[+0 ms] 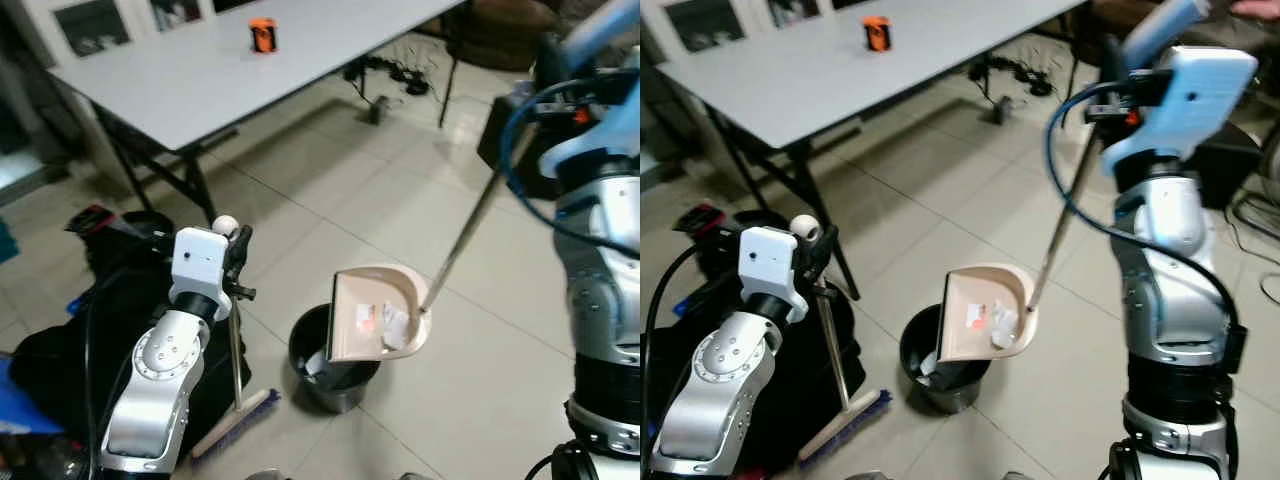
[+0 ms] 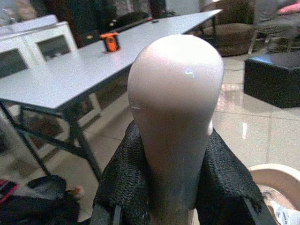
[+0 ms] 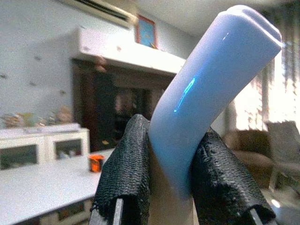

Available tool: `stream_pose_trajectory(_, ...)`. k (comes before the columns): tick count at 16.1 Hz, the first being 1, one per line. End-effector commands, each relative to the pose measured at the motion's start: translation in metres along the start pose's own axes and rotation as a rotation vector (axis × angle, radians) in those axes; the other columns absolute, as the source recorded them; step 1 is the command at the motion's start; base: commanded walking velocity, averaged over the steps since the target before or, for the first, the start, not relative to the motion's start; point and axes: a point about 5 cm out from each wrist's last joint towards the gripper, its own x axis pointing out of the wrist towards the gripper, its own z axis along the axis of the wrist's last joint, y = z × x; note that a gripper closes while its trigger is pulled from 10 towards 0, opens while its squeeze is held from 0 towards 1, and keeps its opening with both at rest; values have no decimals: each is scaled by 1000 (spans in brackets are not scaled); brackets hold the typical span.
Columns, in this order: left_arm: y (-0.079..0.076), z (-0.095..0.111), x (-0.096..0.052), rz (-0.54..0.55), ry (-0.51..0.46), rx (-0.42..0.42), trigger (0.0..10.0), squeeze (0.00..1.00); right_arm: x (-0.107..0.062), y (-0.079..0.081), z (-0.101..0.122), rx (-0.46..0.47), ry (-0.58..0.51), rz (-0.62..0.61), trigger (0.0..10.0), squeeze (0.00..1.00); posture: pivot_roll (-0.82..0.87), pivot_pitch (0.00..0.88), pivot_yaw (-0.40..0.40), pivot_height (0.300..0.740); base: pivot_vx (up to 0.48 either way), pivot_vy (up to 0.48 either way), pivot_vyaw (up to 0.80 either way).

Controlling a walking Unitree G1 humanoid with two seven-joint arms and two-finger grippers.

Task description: Sweep floor

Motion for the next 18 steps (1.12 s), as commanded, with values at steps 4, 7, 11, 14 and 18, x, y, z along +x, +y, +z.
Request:
stream_pose_trajectory(4, 3, 6, 2, 17, -32, 25, 10000, 0, 0, 35, 9, -117, -119, 171, 10000, 0, -9, 25, 65, 740, 0, 0, 0)
stream_pose_trajectory(7, 3, 6, 3, 14, -36, 25, 10000, 0, -14, 77, 4, -142, -175, 367, 10000, 0, -10, 16, 66, 740, 0, 0, 0)
stream_pose_trajectory(11, 2, 7, 4, 15, -40, 23, 10000, 0, -31, 105, -8, -160, -165, 502, 10000, 0, -6, 18, 64, 740, 0, 0, 0)
stream_pose_trajectory(14, 2, 6, 3, 17, -38, 21, 10000, 0, -41, 118, -8, -257, -223, 607, 10000, 0, -7, 23, 63, 740, 0, 0, 0)
stream_pose_trajectory(18, 1, 6, 3, 15, -38, 19, 10000, 0, -36, 109, -4, -303, -260, 534, 10000, 0, -6, 25, 60, 740, 0, 0, 0)
